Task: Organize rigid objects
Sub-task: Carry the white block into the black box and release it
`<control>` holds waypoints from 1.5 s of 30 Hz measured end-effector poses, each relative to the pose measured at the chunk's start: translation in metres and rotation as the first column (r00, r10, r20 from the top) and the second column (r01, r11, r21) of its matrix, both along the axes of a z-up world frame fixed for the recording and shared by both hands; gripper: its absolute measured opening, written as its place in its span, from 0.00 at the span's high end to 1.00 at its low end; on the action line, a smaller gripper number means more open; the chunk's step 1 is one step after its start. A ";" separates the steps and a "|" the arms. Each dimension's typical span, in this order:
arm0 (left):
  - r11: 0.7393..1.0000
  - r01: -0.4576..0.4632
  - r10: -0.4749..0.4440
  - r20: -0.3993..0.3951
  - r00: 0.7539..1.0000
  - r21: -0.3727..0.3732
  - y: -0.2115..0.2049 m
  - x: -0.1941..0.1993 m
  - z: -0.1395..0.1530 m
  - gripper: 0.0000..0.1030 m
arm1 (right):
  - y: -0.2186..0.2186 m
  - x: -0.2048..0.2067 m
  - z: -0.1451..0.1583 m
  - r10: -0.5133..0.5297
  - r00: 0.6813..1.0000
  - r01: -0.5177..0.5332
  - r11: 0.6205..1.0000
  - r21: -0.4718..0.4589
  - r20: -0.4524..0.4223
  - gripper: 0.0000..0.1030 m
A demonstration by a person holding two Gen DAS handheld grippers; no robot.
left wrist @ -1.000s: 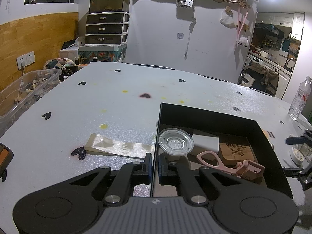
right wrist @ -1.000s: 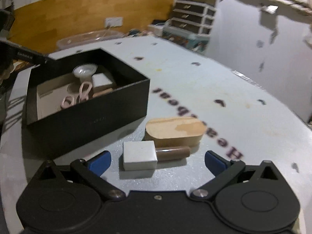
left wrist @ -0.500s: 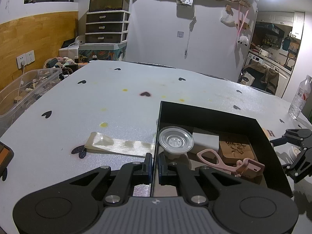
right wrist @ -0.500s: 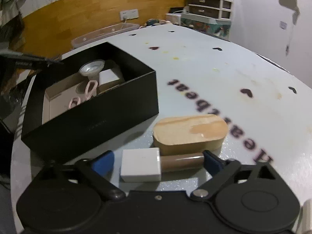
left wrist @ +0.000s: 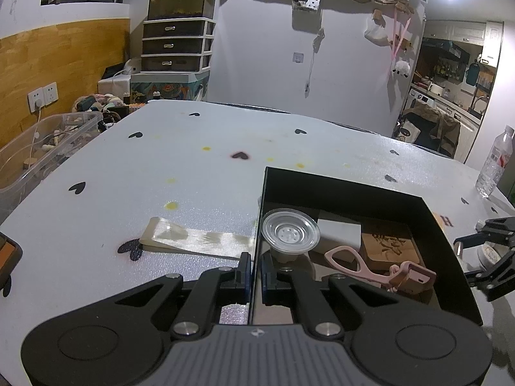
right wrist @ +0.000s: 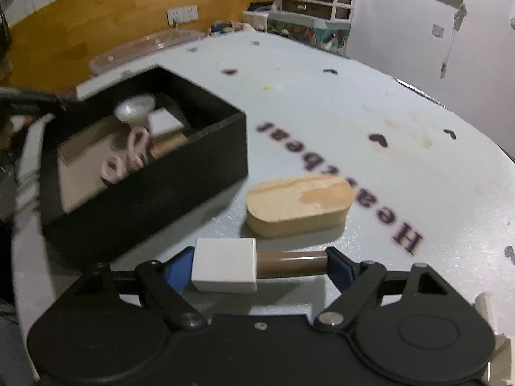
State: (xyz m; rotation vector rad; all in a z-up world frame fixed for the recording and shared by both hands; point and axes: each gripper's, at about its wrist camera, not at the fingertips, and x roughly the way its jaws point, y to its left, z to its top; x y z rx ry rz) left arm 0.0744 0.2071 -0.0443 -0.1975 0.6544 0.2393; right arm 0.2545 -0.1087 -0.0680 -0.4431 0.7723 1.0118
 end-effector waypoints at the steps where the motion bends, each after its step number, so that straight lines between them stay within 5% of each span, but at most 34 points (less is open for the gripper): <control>1: 1.000 0.000 0.000 0.000 1.000 -0.001 0.000 0.000 0.000 0.95 | -0.002 -0.002 0.007 -0.002 1.000 0.002 1.000 0.017 0.002 0.17; 6: 1.000 0.002 -0.002 0.004 1.000 -0.002 0.000 0.000 0.001 0.95 | -0.001 -0.020 0.051 0.028 0.999 -0.033 0.993 0.114 0.040 0.17; 9: 1.000 0.001 -0.001 0.005 1.000 -0.005 0.000 0.000 0.001 0.95 | 0.014 -0.031 0.071 0.024 1.000 -0.021 0.985 0.171 -0.017 0.17; 16: 1.000 0.006 -0.006 0.012 1.000 -0.014 0.001 -0.001 0.001 0.95 | 0.069 -0.060 0.086 0.111 0.990 -0.096 0.982 0.163 -0.082 0.17; 27: 0.998 0.044 -0.042 0.035 0.998 -0.042 0.009 -0.006 -0.001 0.95 | 0.152 -0.063 0.056 0.347 0.929 -0.337 0.937 0.095 -0.128 0.17; 38: 0.992 0.081 -0.077 0.049 0.996 -0.096 0.022 -0.004 -0.002 0.95 | 0.198 -0.050 0.027 0.441 0.875 -0.443 0.896 0.036 -0.200 0.17; 45: 0.991 0.081 -0.075 0.052 0.996 -0.106 0.023 -0.004 -0.002 0.95 | 0.215 -0.045 0.013 0.415 0.894 -0.423 0.906 -0.018 -0.169 0.17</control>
